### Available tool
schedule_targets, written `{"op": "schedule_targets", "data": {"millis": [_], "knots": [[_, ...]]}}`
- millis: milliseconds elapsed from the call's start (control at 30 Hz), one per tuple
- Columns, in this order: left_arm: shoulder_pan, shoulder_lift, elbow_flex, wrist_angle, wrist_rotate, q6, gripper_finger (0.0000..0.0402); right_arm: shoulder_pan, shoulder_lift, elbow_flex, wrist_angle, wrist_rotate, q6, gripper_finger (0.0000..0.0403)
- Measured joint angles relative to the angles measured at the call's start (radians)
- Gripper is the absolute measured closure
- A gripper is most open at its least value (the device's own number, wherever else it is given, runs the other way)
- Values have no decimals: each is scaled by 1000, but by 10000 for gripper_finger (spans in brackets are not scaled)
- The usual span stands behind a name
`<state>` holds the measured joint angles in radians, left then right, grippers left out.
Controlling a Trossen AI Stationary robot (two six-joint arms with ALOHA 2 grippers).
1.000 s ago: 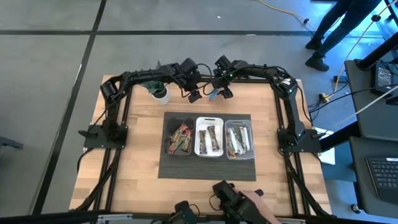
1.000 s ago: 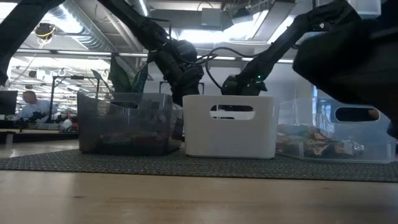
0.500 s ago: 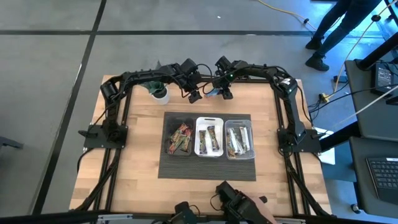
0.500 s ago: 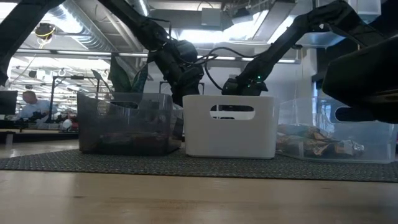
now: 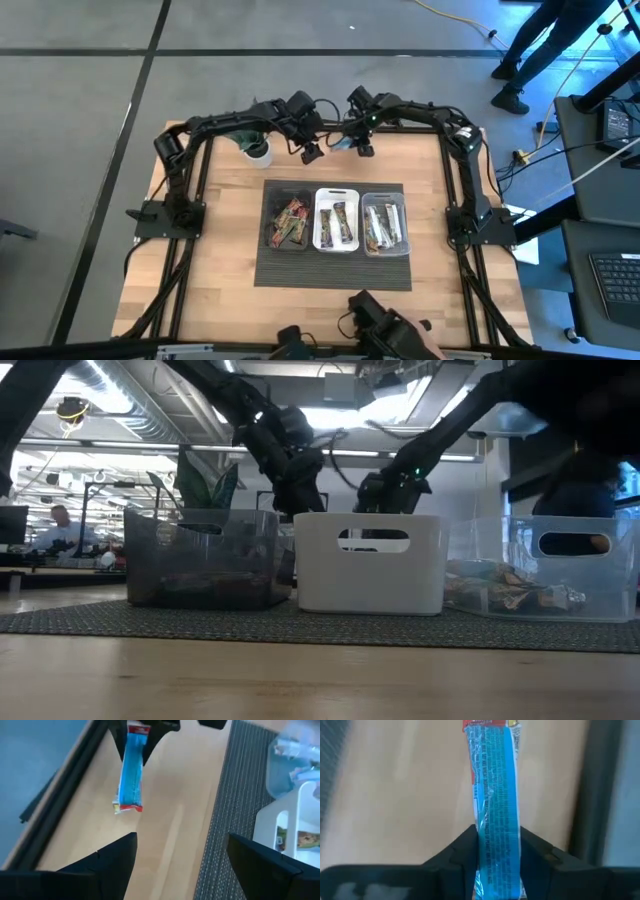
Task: Pick and place Granola Bars by type
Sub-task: Put the red granola bar into the black bin
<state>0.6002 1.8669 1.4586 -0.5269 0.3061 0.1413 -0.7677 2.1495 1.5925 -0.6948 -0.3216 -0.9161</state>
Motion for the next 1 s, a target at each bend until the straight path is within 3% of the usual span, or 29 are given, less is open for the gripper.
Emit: {"op": "schedule_targets", "data": {"millis": [367, 533, 667, 900, 1000], "knots": [[10, -172, 0, -1, -42, 3, 107, 0, -138, 4, -9, -262, 129, 297], [-2, -304, -117, 105, -43, -11, 107, 1, -261, 4, -12, -393, 239, 298], [-27, -407, -298, 378, -42, -126, 107, 13, -371, 4, -8, -446, 315, 298], [-102, -425, -560, 1215, -57, -292, 107, 100, -503, 6, 104, -479, 536, 298], [-119, -410, -586, 1291, -70, -294, 107, 139, -528, 6, 162, -439, 605, 298]]}}
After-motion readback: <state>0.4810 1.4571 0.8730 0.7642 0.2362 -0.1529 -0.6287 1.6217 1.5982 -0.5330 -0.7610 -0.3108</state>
